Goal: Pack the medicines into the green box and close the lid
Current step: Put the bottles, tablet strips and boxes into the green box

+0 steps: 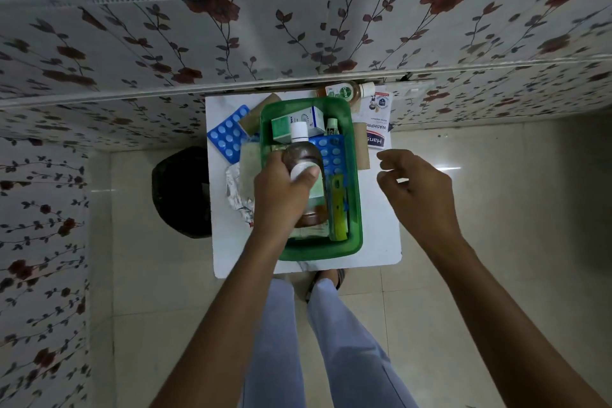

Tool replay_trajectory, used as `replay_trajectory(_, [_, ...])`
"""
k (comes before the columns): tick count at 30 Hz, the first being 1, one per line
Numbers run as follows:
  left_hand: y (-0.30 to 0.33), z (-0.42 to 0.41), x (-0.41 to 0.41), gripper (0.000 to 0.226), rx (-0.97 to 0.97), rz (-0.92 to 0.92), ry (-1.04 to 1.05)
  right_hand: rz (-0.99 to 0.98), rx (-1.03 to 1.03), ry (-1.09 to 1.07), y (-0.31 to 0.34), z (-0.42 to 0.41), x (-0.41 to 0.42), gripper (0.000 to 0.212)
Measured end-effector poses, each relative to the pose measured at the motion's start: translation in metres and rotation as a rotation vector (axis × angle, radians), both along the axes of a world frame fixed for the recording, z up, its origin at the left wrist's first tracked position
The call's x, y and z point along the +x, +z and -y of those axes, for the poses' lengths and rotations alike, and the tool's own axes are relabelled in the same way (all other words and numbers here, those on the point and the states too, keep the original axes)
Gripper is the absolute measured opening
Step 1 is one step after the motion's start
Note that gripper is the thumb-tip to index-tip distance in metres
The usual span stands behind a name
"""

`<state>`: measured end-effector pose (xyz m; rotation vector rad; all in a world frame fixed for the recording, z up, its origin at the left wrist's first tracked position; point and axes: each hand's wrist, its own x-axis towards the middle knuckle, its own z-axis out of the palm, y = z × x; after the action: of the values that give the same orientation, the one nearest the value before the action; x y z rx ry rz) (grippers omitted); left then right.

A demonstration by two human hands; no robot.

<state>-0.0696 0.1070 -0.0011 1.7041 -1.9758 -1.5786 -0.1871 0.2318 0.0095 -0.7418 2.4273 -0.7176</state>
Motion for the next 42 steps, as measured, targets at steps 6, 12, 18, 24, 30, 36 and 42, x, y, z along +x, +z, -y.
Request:
replay_trajectory(6, [-0.017, 0.001, -0.012, 0.044, -0.353, 0.364, -0.313, -0.010, 0.054, -0.043, -0.037, 0.010, -0.022, 0.031])
replay_trajectory(12, [-0.008, 0.007, 0.016, 0.032, -0.613, 0.122, -0.202, -0.011, 0.164, -0.050, -0.067, 0.047, -0.030, 0.036])
replay_trajectory(18, [-0.044, 0.047, 0.055, 0.028, -0.312, 0.216, 0.092, -0.050, 0.280, 0.009, -0.077, 0.062, -0.029, 0.035])
replay_trajectory(24, [-0.075, 0.060, 0.047, 0.046, -0.180, 0.304, -0.110, -0.043, -0.041, -0.200, -0.039, 0.049, -0.027, 0.058])
replay_trajectory(30, [-0.087, 0.064, 0.037, 0.029, -0.154, 0.358, -0.075, 0.092, -0.153, 0.010, 0.006, 0.051, 0.009, 0.058])
replay_trajectory(36, [-0.076, 0.073, 0.051, 0.025, 0.027, 0.198, 0.234, -0.070, -0.031, 0.156, -0.015, 0.064, 0.022, 0.052])
replay_trajectory(42, [-0.020, 0.064, 0.057, 0.010, 0.014, -0.089, 0.353, -0.085, -0.073, -0.159, -0.039, 0.054, -0.027, 0.040])
